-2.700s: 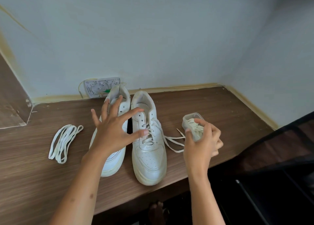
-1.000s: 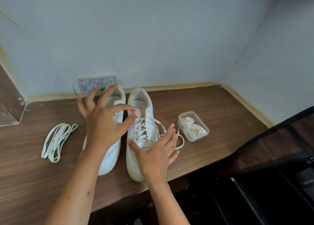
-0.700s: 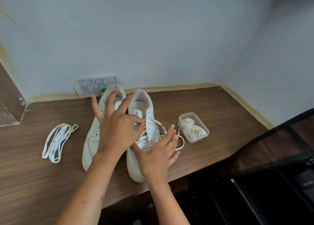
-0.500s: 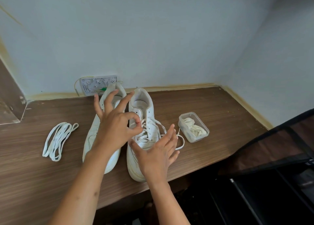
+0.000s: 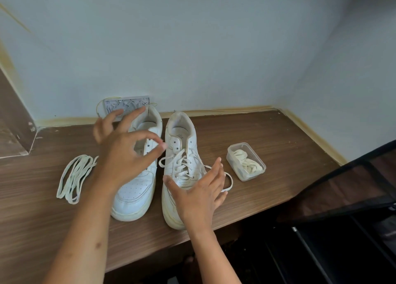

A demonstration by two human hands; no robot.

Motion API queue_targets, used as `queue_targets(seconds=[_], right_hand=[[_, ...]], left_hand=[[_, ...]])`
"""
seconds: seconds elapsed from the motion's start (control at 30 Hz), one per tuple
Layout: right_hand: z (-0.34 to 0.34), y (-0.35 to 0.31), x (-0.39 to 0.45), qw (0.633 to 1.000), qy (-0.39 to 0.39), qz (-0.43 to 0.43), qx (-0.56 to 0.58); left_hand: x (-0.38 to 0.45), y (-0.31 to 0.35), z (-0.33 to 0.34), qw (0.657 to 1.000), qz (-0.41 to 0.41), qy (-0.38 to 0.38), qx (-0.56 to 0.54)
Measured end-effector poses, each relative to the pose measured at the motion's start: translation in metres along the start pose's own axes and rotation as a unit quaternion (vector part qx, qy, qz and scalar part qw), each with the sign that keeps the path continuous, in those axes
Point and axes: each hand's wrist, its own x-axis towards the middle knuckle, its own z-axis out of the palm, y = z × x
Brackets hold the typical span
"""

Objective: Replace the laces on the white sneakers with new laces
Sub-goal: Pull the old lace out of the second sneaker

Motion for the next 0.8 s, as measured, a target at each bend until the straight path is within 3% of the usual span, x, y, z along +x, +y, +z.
queue_targets(seconds=[0.17,0.37,0.6,0.7,0.8], right_hand=[[0.0,0.0,0.0,1.0,0.005,-0.004,0.002],[0.001,0.0,-0.001,1.0,0.005,-0.004,0.001],[-0.001,0.0,-0.001,1.0,0.002,-0.004,0.001],[-0.001,0.0,0.0,1.0,0.002,-0.003,-0.005],[-0.001,0.0,0.0,1.0,-0.002,-0.001,-0.003]], left_hand=[[-0.005,0.03,0.032,0.996,0.036,-0.01,0.082],[-0.006,0.027,0.045,0.994,0.062,0.042,0.083],[0.0,-0.004,0.016,0.977,-0.085,0.191,0.045],[-0.004,-0.008,0.015,0.98,-0.115,0.148,0.063],[-0.004,-0.004,0.02,0.987,-0.082,0.123,0.066]])
